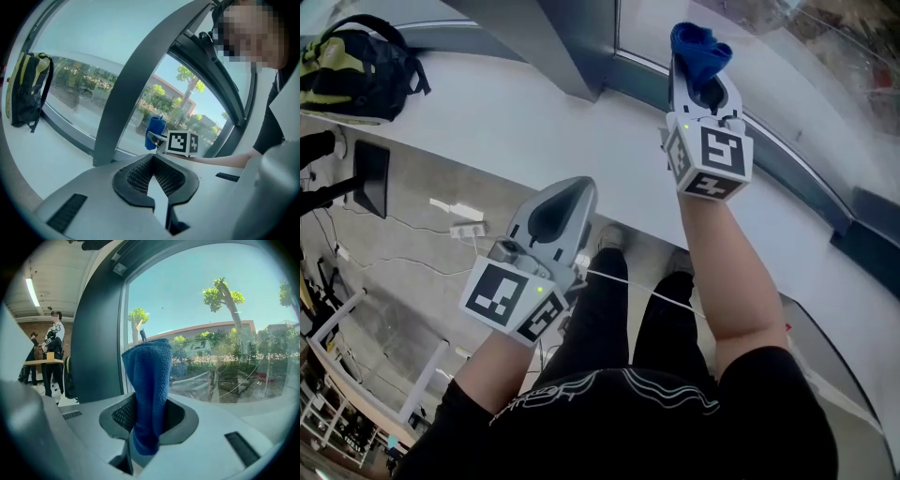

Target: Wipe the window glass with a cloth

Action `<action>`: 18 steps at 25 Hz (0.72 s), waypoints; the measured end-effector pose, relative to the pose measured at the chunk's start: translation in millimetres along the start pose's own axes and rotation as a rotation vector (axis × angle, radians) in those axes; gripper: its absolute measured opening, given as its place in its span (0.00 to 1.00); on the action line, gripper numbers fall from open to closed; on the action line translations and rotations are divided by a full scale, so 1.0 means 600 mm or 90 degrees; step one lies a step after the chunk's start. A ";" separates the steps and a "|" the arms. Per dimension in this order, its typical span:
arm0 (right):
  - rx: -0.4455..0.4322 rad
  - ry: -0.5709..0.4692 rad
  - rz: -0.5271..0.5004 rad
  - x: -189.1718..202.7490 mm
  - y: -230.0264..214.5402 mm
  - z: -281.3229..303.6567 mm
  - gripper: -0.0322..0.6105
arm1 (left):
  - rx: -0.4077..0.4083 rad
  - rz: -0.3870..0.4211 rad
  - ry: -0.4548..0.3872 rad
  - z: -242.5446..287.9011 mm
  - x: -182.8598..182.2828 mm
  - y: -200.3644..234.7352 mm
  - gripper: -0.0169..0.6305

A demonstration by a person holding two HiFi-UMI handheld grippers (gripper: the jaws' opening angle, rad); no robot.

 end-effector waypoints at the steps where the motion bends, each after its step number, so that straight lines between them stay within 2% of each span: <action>1: 0.004 0.000 0.001 0.002 -0.011 -0.008 0.20 | 0.005 0.001 0.005 0.007 0.004 -0.010 0.03; 10: 0.033 -0.014 0.000 0.011 -0.131 -0.097 0.20 | 0.057 0.036 0.034 0.072 0.025 -0.127 0.03; 18: 0.065 -0.029 0.030 0.045 -0.250 -0.175 0.20 | 0.093 0.064 0.053 0.154 0.057 -0.227 0.03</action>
Point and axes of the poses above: the fingertips, and each gripper's own axes: z forward along the fingers, y to its left, x out of its underside, the point moved 5 cm from there along -z, backward along the fingers, and after that the axes turned 4 degrees about y, right-handed, at the moved point
